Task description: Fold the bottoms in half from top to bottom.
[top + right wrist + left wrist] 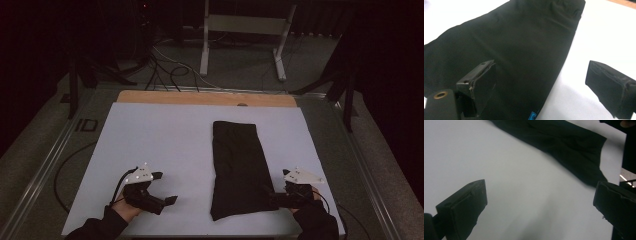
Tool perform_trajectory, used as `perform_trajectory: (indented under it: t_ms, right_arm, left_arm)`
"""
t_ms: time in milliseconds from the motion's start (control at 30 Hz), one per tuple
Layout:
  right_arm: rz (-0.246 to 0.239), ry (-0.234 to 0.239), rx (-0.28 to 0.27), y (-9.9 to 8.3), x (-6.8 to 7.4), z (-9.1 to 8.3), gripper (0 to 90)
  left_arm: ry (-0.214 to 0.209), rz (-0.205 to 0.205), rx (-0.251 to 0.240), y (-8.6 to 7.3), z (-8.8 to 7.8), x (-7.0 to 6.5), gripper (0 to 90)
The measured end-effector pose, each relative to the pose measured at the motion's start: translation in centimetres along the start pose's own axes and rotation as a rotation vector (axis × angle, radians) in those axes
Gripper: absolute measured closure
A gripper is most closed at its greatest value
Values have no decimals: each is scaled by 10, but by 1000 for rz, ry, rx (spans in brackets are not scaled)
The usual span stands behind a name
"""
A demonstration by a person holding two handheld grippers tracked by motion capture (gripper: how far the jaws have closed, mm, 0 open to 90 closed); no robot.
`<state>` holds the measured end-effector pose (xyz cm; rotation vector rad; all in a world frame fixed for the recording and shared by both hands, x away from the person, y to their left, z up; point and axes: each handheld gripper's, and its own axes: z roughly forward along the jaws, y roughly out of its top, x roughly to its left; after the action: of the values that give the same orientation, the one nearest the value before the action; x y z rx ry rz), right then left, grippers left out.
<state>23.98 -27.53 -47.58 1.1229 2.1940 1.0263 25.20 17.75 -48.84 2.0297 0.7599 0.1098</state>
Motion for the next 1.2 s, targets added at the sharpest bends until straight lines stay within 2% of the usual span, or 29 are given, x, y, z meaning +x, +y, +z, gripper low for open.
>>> perform_trajectory:
  t_ms: [200,433,567,700,900,1133,1200]
  right_arm:
    - [-16,0,-17,4,2,-6,99]
    - [-30,-6,-56,15,1,-19,99]
    - [-32,-9,-81,25,2,-25,99]
    - [-35,-16,-83,34,-1,-25,99]
    - [-36,-18,-118,55,-7,-24,100]
    - [-55,-26,-132,81,-19,-12,100]
    - [-46,-17,-137,86,-21,-9,100]
  left_arm:
    - [-34,14,11,8,0,-5,0]
    - [-39,46,4,20,-1,-11,0]
    - [-45,58,4,34,0,-12,0]
    - [-42,61,-6,47,3,-11,0]
    - [-29,66,-1,68,9,-8,0]
    - [-22,62,5,89,17,-1,0]
    - [-21,56,1,95,18,1,0]
